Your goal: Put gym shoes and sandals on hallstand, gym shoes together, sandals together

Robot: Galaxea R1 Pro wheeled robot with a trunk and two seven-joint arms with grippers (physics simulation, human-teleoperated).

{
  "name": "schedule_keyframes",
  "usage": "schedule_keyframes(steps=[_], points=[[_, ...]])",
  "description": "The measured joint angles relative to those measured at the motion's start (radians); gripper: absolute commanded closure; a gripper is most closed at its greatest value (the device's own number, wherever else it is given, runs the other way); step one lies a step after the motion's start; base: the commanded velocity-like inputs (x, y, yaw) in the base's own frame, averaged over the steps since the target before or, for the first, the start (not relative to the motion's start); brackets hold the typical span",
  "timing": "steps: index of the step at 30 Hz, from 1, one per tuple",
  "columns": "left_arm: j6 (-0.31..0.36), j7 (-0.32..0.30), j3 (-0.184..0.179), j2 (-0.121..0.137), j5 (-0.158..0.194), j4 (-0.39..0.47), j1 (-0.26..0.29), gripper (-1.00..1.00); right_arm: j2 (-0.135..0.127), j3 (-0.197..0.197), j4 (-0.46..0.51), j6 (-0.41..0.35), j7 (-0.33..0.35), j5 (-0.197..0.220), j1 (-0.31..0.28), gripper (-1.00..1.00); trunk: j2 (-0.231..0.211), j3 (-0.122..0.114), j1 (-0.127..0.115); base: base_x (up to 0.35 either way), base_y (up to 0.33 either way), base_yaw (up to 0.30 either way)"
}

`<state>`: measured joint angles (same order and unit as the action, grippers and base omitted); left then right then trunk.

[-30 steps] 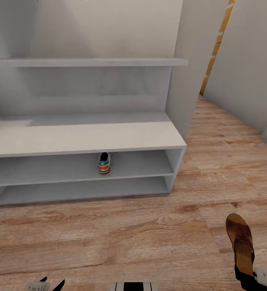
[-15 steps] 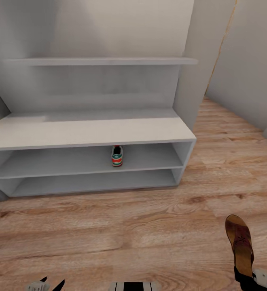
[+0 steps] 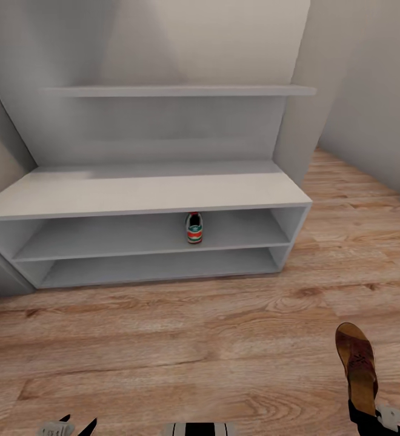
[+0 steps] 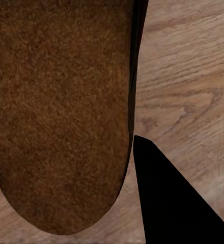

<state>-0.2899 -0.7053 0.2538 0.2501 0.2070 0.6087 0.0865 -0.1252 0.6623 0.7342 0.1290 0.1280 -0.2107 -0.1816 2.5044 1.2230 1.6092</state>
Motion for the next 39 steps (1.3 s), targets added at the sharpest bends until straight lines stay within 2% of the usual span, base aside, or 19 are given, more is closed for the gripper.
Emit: schedule_keyframes(steps=[33,39], points=[[0.0,-0.002,0.0,0.0,0.001,0.001,0.0,-1.0,0.0,0.0,0.0,-0.001,0.001,0.0,0.0,1.0,0.0,0.0,0.0,-0.038,0.307,0.0],[-0.001,0.0,0.0,0.0,0.0,0.0,0.0,-1.0,0.0,0.0,0.002,-0.001,0.001,0.0,0.0,1.0,0.0,0.0,0.0,-0.002,0.112,0.0]])
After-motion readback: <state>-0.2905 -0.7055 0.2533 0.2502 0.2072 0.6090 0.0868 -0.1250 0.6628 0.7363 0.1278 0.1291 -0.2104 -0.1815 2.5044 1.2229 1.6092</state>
